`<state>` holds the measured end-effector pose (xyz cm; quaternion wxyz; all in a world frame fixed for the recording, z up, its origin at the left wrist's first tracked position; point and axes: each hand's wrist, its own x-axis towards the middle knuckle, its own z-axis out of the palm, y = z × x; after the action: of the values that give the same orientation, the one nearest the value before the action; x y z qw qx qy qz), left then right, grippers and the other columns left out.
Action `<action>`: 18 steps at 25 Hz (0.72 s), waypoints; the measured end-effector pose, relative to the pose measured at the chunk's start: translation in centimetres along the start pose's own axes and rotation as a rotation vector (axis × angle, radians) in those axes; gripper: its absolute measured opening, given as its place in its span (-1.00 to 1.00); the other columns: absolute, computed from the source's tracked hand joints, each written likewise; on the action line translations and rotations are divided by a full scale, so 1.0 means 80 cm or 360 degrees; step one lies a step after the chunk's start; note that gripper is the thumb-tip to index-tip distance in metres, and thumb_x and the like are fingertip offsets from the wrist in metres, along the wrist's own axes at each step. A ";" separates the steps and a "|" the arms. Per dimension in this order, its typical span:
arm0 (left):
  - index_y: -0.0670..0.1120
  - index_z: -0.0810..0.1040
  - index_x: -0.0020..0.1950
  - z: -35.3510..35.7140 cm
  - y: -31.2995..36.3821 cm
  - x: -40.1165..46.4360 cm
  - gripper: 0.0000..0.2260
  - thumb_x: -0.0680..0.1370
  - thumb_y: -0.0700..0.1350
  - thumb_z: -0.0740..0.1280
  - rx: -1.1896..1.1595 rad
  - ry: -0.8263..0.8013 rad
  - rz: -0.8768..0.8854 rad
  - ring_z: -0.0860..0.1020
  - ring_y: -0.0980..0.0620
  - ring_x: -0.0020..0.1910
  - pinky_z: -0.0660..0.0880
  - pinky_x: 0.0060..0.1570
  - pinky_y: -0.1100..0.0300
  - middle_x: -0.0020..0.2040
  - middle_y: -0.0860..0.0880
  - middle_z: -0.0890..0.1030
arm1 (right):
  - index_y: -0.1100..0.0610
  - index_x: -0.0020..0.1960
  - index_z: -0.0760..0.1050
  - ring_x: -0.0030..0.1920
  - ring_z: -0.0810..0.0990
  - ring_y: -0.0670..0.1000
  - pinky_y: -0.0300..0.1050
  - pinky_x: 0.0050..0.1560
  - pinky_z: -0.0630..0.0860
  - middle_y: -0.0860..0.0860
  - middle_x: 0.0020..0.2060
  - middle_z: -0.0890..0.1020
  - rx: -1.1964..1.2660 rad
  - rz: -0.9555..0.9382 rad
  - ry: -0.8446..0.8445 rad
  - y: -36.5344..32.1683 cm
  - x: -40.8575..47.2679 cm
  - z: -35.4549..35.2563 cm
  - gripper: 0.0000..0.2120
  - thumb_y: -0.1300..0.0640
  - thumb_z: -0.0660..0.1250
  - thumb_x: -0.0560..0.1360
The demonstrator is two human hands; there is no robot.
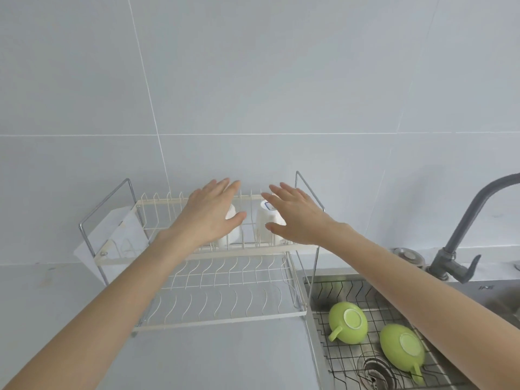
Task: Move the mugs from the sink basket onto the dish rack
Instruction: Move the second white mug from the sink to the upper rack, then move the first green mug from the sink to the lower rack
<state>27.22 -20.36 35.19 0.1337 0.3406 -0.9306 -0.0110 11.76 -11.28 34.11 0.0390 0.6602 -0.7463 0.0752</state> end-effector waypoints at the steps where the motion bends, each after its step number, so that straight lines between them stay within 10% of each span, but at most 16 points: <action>1: -0.04 0.00 0.49 0.002 0.016 -0.005 -0.43 0.56 0.08 0.14 0.0024 -0.0011 0.0021 0.00 -0.08 0.53 0.03 0.49 -0.03 0.55 -0.06 0.04 | 0.07 0.50 -0.02 0.54 -0.13 0.07 0.01 0.52 -0.15 0.06 0.54 -0.01 -0.0004 0.0015 0.0041 0.007 -0.015 -0.002 -0.39 -0.01 0.16 0.55; 18: -0.01 -0.19 0.50 0.097 0.263 -0.007 -0.39 0.58 0.11 0.06 0.0006 -0.0134 0.0198 -0.28 -0.10 0.51 -0.23 0.49 -0.08 0.53 -0.10 -0.28 | -0.01 0.51 -0.11 0.52 -0.25 0.13 0.12 0.50 -0.24 0.09 0.54 -0.14 -0.0068 0.0342 -0.0019 0.208 -0.203 0.018 -0.29 -0.13 0.18 0.51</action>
<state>12.34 -4.40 29.95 0.0943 0.2815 -0.9548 -0.0152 -2.63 6.29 29.10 0.0405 0.5758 -0.8144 0.0592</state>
